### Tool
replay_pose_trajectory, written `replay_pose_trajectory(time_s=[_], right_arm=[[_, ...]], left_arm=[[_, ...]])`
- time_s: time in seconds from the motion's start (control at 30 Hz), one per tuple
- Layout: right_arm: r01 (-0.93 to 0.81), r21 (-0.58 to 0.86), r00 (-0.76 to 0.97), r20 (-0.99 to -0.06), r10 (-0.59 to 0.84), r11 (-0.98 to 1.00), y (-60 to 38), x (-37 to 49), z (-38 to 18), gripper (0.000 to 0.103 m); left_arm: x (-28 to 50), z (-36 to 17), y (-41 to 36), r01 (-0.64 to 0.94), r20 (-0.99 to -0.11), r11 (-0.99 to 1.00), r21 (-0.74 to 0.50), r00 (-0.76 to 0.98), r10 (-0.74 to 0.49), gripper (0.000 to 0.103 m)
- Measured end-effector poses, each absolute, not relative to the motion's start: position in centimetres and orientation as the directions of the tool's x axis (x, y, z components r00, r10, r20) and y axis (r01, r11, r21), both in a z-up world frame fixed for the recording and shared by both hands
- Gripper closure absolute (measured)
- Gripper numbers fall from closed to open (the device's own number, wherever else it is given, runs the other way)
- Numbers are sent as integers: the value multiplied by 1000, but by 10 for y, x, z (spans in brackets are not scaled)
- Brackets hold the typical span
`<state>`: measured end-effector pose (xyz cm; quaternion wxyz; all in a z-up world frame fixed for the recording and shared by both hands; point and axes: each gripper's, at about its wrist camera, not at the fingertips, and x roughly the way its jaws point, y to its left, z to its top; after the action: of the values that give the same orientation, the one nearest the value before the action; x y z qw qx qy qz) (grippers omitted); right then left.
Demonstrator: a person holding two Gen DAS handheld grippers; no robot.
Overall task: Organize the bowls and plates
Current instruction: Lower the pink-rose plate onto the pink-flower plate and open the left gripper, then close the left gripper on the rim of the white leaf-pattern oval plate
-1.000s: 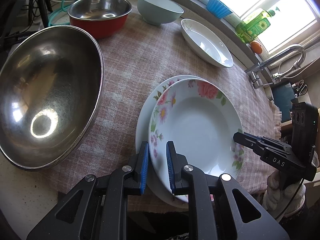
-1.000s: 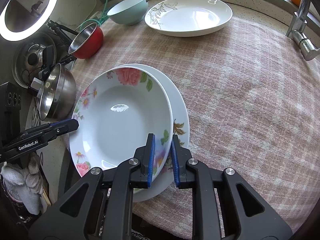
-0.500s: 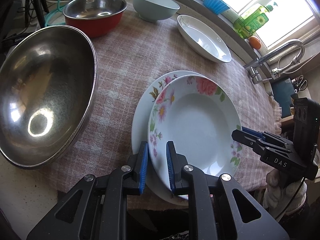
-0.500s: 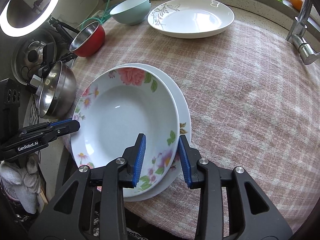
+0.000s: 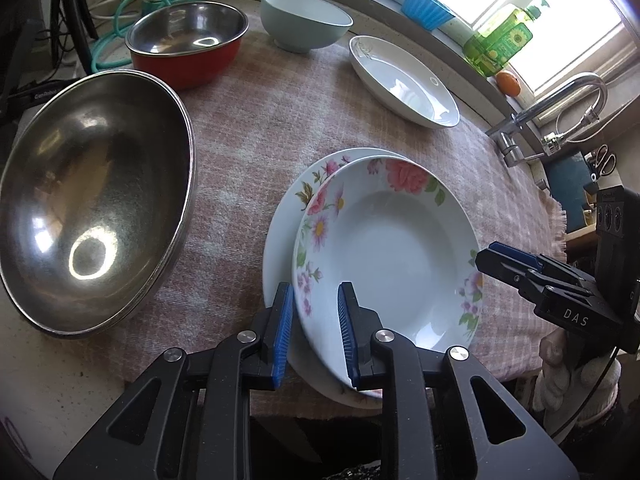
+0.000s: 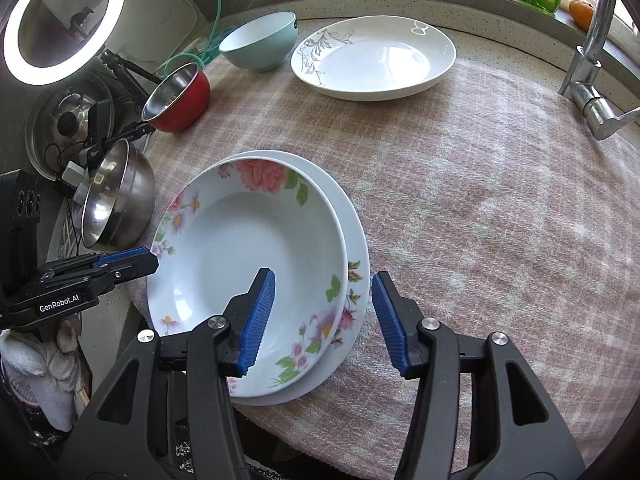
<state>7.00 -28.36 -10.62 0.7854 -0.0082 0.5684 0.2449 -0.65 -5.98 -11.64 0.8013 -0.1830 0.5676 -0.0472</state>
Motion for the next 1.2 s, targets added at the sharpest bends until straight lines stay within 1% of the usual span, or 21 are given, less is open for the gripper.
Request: replay_pose_trajectory(time_s=[0.03, 0.07, 0.2, 0.23, 0.27, 0.3, 0.33, 0.37, 0.43, 0.47, 0.5, 0.53, 0.87, 1.03, 1.2], right_arm=[[-389, 267, 239, -895, 377, 881, -286, 71, -105, 42], [-385, 269, 245, -892, 379, 883, -288, 72, -104, 41], [-365, 278, 268, -883, 386, 888, -297, 75, -98, 38], [-361, 279, 274, -880, 387, 890, -300, 77, -96, 35], [-356, 281, 281, -878, 389, 891, -302, 79, -94, 32], [-352, 283, 291, -873, 391, 892, -305, 80, -92, 26], [-350, 285, 300, -868, 396, 892, -308, 81, -89, 23], [-349, 289, 309, -863, 400, 892, -311, 84, -86, 23], [-346, 292, 322, -855, 406, 892, -315, 89, -81, 21], [-345, 293, 329, -852, 407, 892, -318, 93, -78, 19], [-344, 293, 337, -848, 409, 892, -320, 97, -75, 13], [-344, 294, 346, -843, 412, 892, -323, 101, -73, 12], [-378, 259, 383, -830, 405, 889, -336, 159, -51, 12], [-341, 286, 382, -828, 410, 895, -351, 196, -54, 12], [-318, 270, 436, -809, 394, 909, -356, 229, -56, 12]], left_arm=[[-7, -113, -61, -123, -891, 931, -343, 357, -281, 81], [-7, -111, -62, -115, -890, 934, -337, 363, -276, 81], [-6, -99, -68, -85, -881, 941, -328, 386, -272, 79], [-5, -97, -70, -78, -879, 942, -327, 390, -273, 78], [-3, -94, -72, -71, -876, 941, -331, 395, -278, 76], [-2, -92, -73, -64, -872, 940, -336, 399, -284, 74], [0, -90, -74, -58, -867, 938, -342, 404, -291, 68], [3, -87, -75, -53, -863, 936, -347, 410, -297, 64], [10, -83, -76, -49, -855, 932, -360, 418, -308, 60], [13, -82, -76, -52, -851, 928, -369, 421, -315, 56], [18, -81, -75, -58, -848, 924, -379, 422, -322, 53], [23, -80, -75, -62, -844, 919, -390, 424, -329, 51], [81, -73, -87, -52, -834, 917, -395, 439, -334, 50], [108, -74, -90, -69, -824, 909, -410, 456, -337, 51], [132, -82, -91, -100, -820, 901, -422, 467, -333, 51]])
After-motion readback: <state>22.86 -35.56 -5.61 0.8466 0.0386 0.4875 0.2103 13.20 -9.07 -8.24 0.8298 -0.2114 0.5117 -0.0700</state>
